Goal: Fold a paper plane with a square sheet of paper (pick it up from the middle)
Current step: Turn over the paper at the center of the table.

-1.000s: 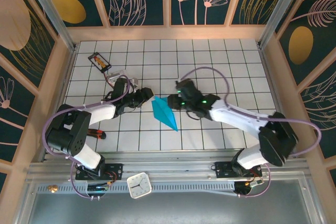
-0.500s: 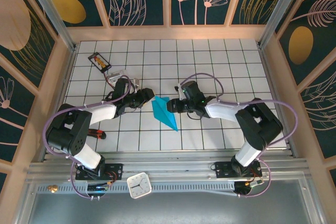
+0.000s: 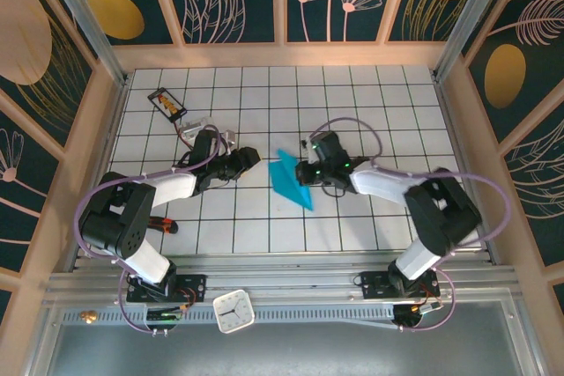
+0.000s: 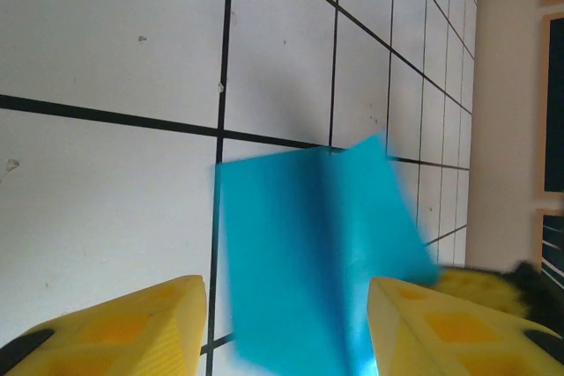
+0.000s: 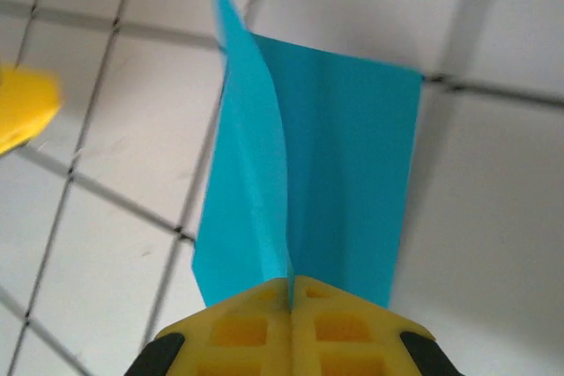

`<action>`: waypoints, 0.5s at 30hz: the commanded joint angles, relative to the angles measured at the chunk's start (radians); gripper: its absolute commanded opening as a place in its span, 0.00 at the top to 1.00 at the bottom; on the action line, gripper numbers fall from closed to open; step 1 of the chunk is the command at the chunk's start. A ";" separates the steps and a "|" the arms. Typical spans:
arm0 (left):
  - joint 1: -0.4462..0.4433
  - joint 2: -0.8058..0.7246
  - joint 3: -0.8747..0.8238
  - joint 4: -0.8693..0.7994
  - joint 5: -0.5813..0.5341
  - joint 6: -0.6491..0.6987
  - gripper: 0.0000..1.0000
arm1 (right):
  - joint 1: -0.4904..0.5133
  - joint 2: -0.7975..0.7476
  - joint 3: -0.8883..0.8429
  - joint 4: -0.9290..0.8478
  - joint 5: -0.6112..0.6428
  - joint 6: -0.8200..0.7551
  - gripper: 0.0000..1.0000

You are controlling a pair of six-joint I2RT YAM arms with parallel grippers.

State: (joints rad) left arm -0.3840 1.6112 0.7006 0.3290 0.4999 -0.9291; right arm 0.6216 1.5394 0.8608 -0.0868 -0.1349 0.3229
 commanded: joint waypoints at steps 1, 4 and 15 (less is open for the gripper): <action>0.012 -0.007 0.025 -0.027 -0.006 0.033 0.48 | -0.007 -0.129 0.148 -0.357 0.463 -0.059 1.00; 0.030 -0.013 0.024 -0.026 -0.016 0.039 0.48 | 0.065 -0.110 0.252 -0.551 0.778 -0.025 1.00; 0.093 -0.032 0.020 -0.087 -0.131 0.099 0.47 | 0.338 0.428 0.522 -0.792 0.969 0.269 1.00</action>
State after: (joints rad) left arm -0.3069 1.6035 0.7017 0.2756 0.4175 -0.8688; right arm 0.8913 1.8648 1.3037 -0.7601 0.7616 0.4824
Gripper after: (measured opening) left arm 0.525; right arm 0.057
